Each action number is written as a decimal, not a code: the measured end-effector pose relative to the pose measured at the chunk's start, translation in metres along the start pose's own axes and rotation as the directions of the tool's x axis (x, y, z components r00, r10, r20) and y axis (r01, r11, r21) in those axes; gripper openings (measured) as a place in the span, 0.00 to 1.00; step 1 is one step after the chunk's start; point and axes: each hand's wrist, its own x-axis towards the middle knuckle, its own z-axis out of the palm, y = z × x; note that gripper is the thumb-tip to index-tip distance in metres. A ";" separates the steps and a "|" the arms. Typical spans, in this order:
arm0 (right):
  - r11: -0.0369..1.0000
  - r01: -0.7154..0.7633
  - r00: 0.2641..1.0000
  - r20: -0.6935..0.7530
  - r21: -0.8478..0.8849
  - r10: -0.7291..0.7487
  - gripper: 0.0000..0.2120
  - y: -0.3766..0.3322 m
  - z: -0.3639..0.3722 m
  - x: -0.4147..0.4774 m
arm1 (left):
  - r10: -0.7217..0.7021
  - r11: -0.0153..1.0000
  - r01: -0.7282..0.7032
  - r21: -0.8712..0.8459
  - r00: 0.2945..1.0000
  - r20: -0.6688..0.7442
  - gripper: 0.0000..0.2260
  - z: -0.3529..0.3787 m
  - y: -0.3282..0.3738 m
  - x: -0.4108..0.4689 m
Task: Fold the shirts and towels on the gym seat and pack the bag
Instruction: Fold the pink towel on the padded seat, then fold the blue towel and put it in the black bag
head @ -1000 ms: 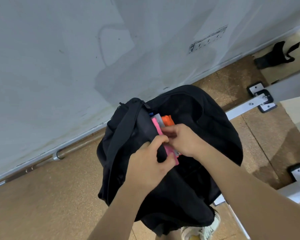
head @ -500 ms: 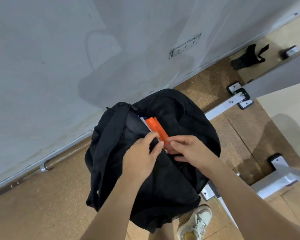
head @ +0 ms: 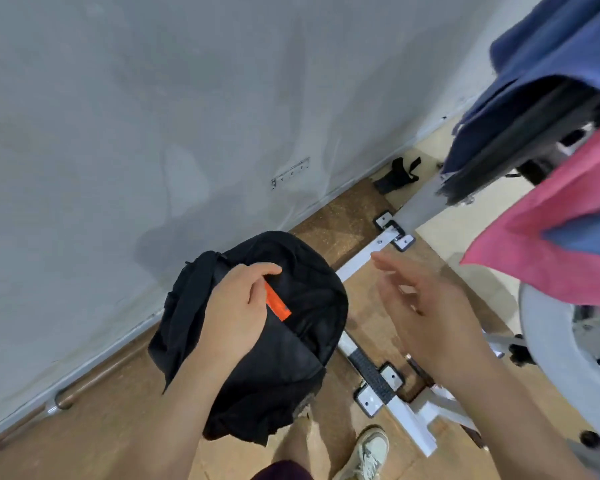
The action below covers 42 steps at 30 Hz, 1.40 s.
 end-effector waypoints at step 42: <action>0.672 0.005 0.999 -0.031 0.741 0.027 0.07 0.008 -0.339 -0.025 | 0.467 0.873 -0.427 -0.235 0.871 0.153 0.14 0.073 0.415 -0.106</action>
